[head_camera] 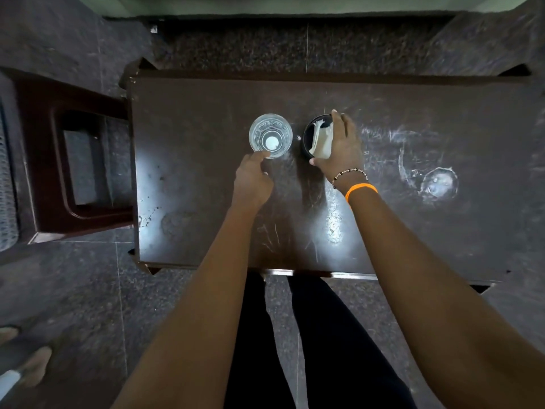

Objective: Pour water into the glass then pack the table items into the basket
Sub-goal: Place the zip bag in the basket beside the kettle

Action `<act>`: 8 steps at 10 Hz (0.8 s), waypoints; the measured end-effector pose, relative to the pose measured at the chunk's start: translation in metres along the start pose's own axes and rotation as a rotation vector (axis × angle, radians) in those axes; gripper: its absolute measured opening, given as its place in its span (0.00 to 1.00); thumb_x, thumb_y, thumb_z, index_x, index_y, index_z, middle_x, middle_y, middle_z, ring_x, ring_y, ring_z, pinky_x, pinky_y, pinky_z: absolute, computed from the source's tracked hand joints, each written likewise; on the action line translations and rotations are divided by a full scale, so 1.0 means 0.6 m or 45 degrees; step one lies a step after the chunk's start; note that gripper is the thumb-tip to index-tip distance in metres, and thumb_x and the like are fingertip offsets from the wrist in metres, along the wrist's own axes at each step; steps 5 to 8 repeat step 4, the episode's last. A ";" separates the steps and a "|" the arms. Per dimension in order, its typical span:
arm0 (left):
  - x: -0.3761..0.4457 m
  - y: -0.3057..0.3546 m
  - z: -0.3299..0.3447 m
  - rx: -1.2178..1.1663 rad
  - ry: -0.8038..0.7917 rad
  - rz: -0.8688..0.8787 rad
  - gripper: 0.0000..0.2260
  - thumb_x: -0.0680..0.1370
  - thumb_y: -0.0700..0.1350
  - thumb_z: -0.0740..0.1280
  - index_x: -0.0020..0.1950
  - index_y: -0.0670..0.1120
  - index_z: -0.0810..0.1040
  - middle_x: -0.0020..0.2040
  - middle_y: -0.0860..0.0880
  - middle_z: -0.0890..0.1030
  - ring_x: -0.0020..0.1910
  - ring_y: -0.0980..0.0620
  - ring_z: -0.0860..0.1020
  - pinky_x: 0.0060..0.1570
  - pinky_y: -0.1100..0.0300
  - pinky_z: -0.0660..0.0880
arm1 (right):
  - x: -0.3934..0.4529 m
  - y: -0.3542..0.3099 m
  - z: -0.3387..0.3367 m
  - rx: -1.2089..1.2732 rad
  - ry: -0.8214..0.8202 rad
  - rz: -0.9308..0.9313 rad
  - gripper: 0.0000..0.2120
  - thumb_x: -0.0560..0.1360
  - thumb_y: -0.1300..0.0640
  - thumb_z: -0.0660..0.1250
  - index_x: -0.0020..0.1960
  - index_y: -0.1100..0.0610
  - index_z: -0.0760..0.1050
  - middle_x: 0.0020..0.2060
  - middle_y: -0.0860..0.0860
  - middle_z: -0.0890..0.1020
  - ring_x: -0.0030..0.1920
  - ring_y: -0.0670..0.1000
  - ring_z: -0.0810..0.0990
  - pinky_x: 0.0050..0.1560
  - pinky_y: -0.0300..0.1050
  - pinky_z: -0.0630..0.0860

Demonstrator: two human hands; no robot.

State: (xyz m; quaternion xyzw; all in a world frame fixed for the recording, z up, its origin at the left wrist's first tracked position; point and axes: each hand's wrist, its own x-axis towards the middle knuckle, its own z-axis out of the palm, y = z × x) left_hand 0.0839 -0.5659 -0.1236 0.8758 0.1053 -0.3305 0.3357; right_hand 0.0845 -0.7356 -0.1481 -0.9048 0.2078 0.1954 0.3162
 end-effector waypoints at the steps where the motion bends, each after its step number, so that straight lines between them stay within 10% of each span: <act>1: 0.002 0.001 0.000 -0.033 -0.016 -0.016 0.22 0.76 0.31 0.59 0.69 0.44 0.69 0.66 0.43 0.72 0.63 0.43 0.72 0.63 0.47 0.71 | 0.002 -0.003 0.003 -0.006 0.003 -0.019 0.47 0.66 0.61 0.75 0.75 0.58 0.50 0.74 0.58 0.55 0.75 0.59 0.55 0.75 0.52 0.56; 8: -0.052 0.011 -0.032 -0.128 0.073 0.066 0.21 0.76 0.35 0.62 0.69 0.46 0.68 0.63 0.45 0.71 0.56 0.47 0.76 0.61 0.54 0.71 | -0.059 -0.038 -0.030 0.101 0.212 -0.058 0.33 0.68 0.58 0.72 0.69 0.61 0.64 0.71 0.59 0.62 0.71 0.59 0.61 0.70 0.50 0.59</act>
